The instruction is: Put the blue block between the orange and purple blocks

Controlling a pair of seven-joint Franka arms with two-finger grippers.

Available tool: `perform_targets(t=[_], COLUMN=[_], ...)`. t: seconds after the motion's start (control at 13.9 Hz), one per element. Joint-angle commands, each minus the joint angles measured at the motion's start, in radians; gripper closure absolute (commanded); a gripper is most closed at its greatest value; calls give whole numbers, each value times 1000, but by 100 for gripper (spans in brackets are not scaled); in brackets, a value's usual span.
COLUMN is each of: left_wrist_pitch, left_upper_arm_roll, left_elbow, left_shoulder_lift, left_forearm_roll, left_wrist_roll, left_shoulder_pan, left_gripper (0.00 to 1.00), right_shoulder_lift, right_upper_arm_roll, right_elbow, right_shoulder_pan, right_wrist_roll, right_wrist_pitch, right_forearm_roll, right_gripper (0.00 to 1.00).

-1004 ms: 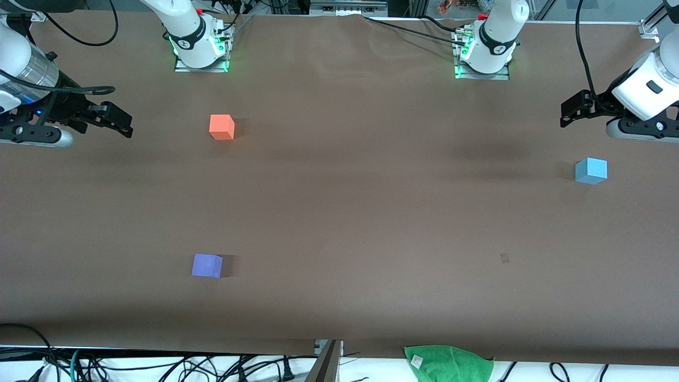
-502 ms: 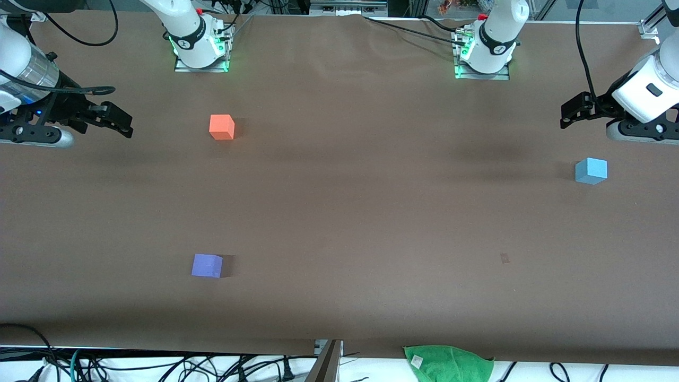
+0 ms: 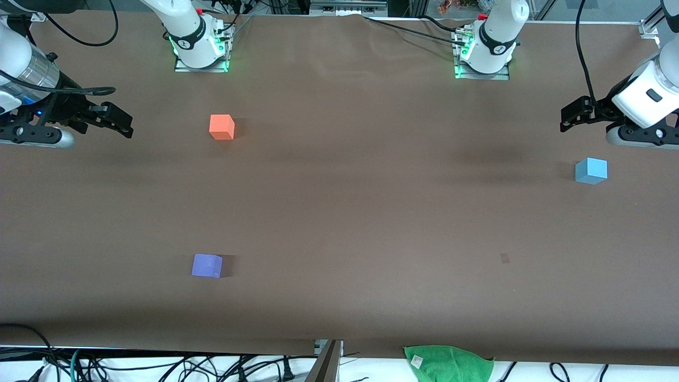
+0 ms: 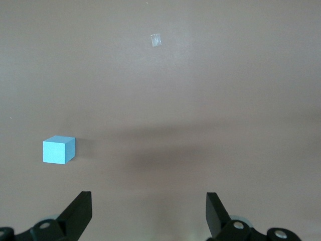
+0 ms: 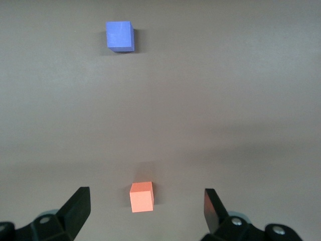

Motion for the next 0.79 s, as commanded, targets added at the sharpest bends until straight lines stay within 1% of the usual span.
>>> perform_targets(t=[0.0,0.36,0.5,0.72], left_wrist_pitch=[-11,-12,-12,-1], left_upper_arm_roll=[-3,1,2,4], left_elbow=[72,61,58,55], left_shoulder_lift=[68,76,92,141], left_forearm_roll=[-22,-15,-11,-5], left_wrist_roll=[-3,3,75,190], left_shoulder_pan=[10,25,77,193], left_gripper=[0,0,0,0], right_shoulder_lift=[4,5,5,5], right_upper_arm_roll=[3,3,3,3], right_elbow=[11,11,11,11], right_shoulder_pan=[-1,-1,-1,-2], right_wrist_roll=[8,8,7,7], right_wrist_pitch=[-6,-6,-6,-6], right_forearm_roll=[-11,-11,-14,-11], right_gripper=[0,0,0,0])
